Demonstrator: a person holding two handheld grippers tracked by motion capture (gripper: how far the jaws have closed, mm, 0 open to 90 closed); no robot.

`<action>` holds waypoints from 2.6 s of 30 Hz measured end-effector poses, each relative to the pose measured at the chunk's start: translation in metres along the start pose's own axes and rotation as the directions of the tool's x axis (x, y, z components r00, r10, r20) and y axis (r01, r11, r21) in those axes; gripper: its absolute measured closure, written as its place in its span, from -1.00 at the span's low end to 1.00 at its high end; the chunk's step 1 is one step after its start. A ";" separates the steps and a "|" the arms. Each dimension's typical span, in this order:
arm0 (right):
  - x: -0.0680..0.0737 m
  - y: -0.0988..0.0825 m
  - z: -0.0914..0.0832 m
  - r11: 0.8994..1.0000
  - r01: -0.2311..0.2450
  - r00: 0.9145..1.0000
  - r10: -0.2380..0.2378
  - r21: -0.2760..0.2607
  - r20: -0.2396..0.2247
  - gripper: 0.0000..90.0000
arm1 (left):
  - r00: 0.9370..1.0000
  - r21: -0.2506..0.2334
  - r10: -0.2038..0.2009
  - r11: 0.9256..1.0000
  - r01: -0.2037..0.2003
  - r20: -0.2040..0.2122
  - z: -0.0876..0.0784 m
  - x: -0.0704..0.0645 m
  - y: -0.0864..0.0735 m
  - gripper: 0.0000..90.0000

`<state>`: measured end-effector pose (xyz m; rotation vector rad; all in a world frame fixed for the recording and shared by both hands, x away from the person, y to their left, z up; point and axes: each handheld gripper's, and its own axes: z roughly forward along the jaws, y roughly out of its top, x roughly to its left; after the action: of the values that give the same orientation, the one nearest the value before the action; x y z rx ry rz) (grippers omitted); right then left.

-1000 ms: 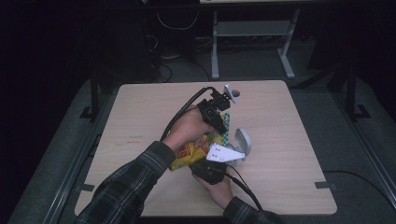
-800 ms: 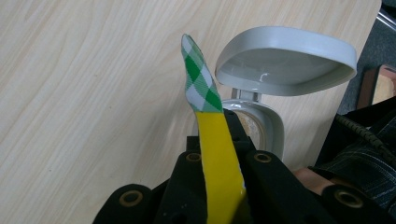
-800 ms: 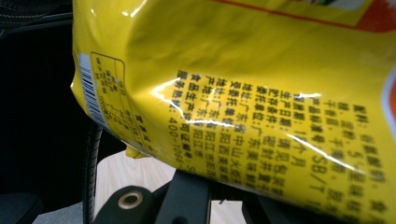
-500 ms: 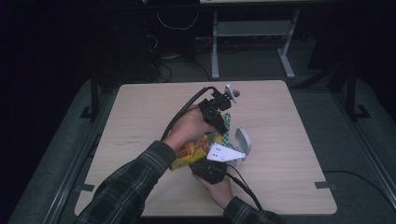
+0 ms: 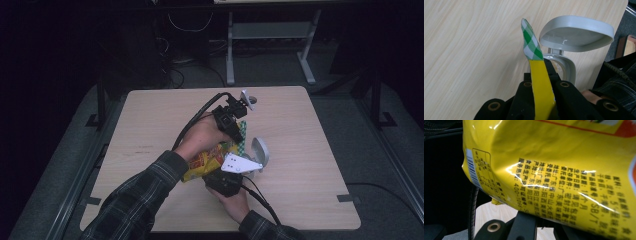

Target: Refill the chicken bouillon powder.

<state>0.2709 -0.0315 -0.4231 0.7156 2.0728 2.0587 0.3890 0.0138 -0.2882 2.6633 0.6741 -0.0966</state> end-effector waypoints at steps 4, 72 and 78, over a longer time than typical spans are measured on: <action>-0.001 0.000 0.000 1.000 -0.003 1.000 0.003 -0.003 -0.003 1.00 | 1.000 0.008 0.004 1.000 -0.004 -0.005 0.000 0.001 0.001 1.00; -0.003 0.001 0.001 0.999 -0.038 0.999 0.037 -0.016 -0.023 1.00 | 1.000 0.041 0.007 0.999 -0.007 -0.015 0.002 0.000 0.006 1.00; -0.003 0.001 0.001 0.999 -0.038 0.999 0.038 -0.017 -0.023 1.00 | 1.000 0.039 0.005 0.999 -0.004 -0.015 0.002 -0.001 0.006 1.00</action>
<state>0.2747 -0.0318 -0.4226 0.7383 2.0661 2.1117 0.3915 0.0078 -0.2879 2.7053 0.6773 -0.0898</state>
